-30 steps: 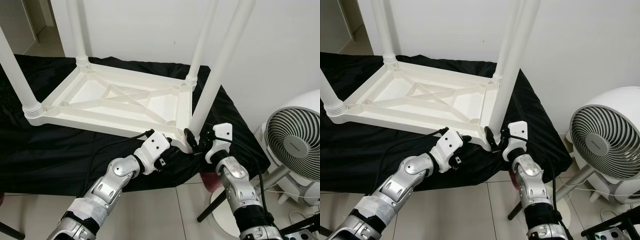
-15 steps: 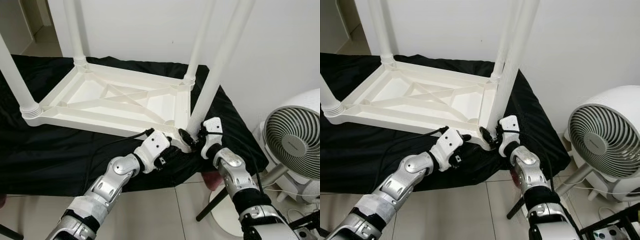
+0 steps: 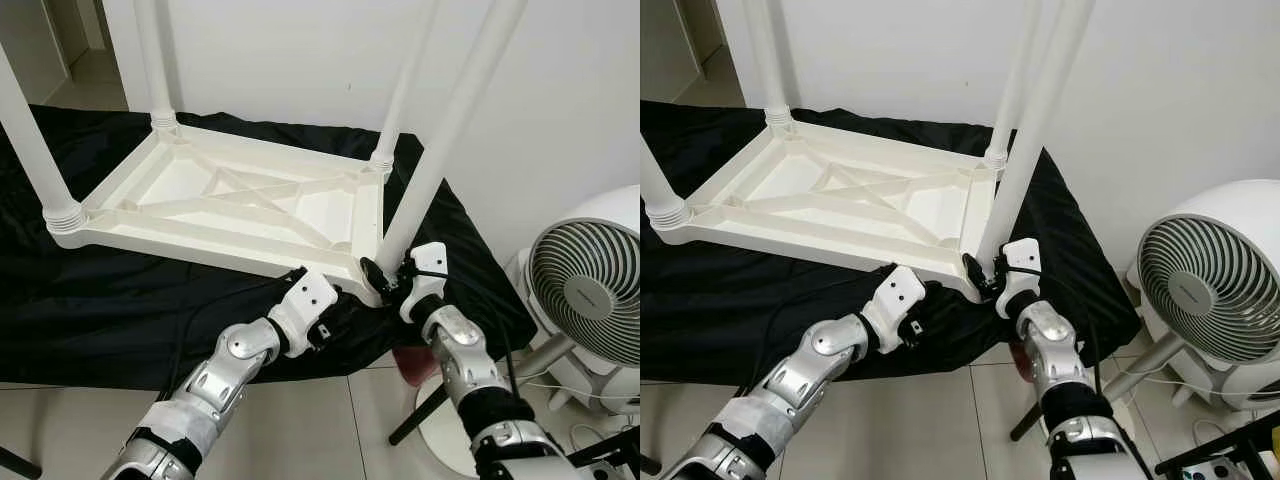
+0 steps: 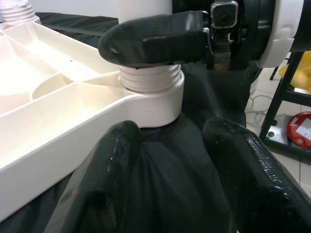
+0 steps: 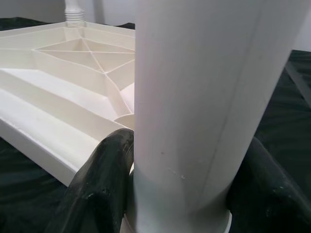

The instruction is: Building children table

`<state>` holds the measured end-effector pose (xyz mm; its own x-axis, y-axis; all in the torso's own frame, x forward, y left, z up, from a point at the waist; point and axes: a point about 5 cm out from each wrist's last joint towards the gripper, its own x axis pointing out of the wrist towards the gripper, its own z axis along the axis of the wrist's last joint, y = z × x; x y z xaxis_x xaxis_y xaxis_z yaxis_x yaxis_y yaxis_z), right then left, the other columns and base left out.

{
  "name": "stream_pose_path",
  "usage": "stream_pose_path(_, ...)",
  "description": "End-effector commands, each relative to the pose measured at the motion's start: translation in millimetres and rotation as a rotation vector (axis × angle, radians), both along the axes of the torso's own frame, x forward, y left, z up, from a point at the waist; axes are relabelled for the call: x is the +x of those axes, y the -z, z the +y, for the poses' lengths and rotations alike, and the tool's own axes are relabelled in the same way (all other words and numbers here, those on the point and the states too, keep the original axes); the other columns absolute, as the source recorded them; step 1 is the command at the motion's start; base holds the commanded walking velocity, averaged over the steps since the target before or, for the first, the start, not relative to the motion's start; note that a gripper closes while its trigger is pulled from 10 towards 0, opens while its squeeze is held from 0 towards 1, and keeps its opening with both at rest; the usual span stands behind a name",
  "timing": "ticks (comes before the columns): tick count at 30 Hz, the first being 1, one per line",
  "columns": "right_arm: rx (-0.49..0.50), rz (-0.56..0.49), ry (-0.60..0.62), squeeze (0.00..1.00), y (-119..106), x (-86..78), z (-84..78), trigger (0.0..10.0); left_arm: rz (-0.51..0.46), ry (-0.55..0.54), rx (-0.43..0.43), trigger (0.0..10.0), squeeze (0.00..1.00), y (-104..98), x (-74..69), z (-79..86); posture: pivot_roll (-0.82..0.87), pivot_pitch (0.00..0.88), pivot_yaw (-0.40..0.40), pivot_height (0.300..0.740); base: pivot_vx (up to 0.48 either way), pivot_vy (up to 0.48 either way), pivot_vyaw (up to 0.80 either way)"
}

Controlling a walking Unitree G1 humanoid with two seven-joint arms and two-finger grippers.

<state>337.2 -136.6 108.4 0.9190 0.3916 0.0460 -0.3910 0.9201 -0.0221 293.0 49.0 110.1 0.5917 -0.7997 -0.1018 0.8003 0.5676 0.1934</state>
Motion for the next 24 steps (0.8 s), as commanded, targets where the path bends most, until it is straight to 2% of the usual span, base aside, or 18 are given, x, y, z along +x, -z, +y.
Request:
stream_pose_path(1, -0.02, 0.119, 0.052, 0.0, 25, -7.7, -0.1, 10.0, 0.051, 0.13, 0.002, 10.0, 0.0, 6, -8.1, -5.4, 0.04, 0.0, -0.107, 0.74, 0.0, 0.0, 0.0)
stream_pose_path(4, 0.027, 0.145, 0.19, 0.0, 27, -7.8, 1.2, 10.0, 0.054, 0.125, -0.009, 10.0, 0.0, 6, -8.7, -5.3, 0.05, 0.0, -0.118, 0.74, 0.0, 0.0, 0.0)
stream_pose_path(6, 0.027, 0.145, 0.19, 0.0, 27, -7.8, 1.2, 10.0, 0.054, 0.125, -0.009, 10.0, 0.0, 6, -8.7, -5.3, 0.05, 0.0, -0.118, 0.74, 0.0, 0.0, 0.0)
stream_pose_path(7, 0.05, 0.156, 0.288, 0.0, 29, -10.1, -0.5, 10.0, 0.049, 0.115, -0.011, 10.0, 0.0, 5, -7.0, -3.4, 0.05, 0.0, -0.125, 0.74, 0.0, 0.0, 0.0)
stream_pose_path(8, 0.05, 0.156, 0.288, 0.0, 29, -10.1, -0.5, 10.0, 0.049, 0.115, -0.011, 10.0, 0.0, 5, -7.0, -3.4, 0.05, 0.0, -0.125, 0.74, 0.0, 0.0, 0.0)
stream_pose_path(11, 0.102, 0.163, 0.42, 0.0, 32, -16.0, 0.7, 10.0, 0.044, 0.103, -0.011, 10.0, 0.0, 4, -4.7, -1.0, 0.06, 0.0, -0.133, 0.74, 0.0, 0.0, 0.0)
stream_pose_path(15, 0.126, 0.147, 0.512, 0.0, 29, -21.9, 3.9, 10.0, 0.041, 0.095, -0.014, 10.0, 0.0, 3, -3.2, -0.1, 0.06, 0.0, -0.138, 0.74, 0.0, 0.0, 0.0)
stream_pose_path(17, 0.158, 0.186, 0.478, 0.0, 31, -24.7, 16.8, 10.0, 0.043, 0.093, -0.019, 10.0, 0.0, 2, -1.9, 0.4, 0.06, 0.0, -0.138, 0.74, 0.0, 0.0, 0.0)
stream_pose_path(18, 0.158, 0.186, 0.478, 0.0, 31, -24.7, 16.8, 10.0, 0.043, 0.093, -0.019, 10.0, 0.0, 2, -1.9, 0.4, 0.06, 0.0, -0.138, 0.74, 0.0, 0.0, 0.0)
stream_pose_path(21, 0.146, 0.13, 0.397, 0.0, 24, -27.1, 25.8, 10.0, 0.026, 0.108, -0.009, 10.0, 0.0, 1, -2.3, -0.1, 0.06, 0.0, -0.138, 0.74, 0.0, 0.0, 0.0)
stream_pose_path(22, 0.137, 0.109, 0.397, 0.16, 22, -27.1, 24.7, 10.0, 0.024, 0.11, -0.007, 10.0, 0.0, 0, -2.4, -0.2, 0.06, 0.0, -0.138, 0.74, 0.0, 0.0, 0.0)
stream_pose_path(23, 0.131, 0.094, 0.394, 1.0, 20, -26.6, 23.6, 10.0, 0.024, 0.11, -0.006, 10.0, 0.0, 0, -2.4, -0.1, 0.06, 0.0, -0.138, 0.74, 0.0, 0.0, 0.0)
stream_pose_path(24, 0.131, 0.094, 0.394, 1.0, 20, -26.6, 23.6, 10.0, 0.024, 0.11, -0.006, 10.0, 0.0, 0, -2.4, -0.1, 0.06, 0.0, -0.138, 0.74, 0.0, 0.0, 0.0)
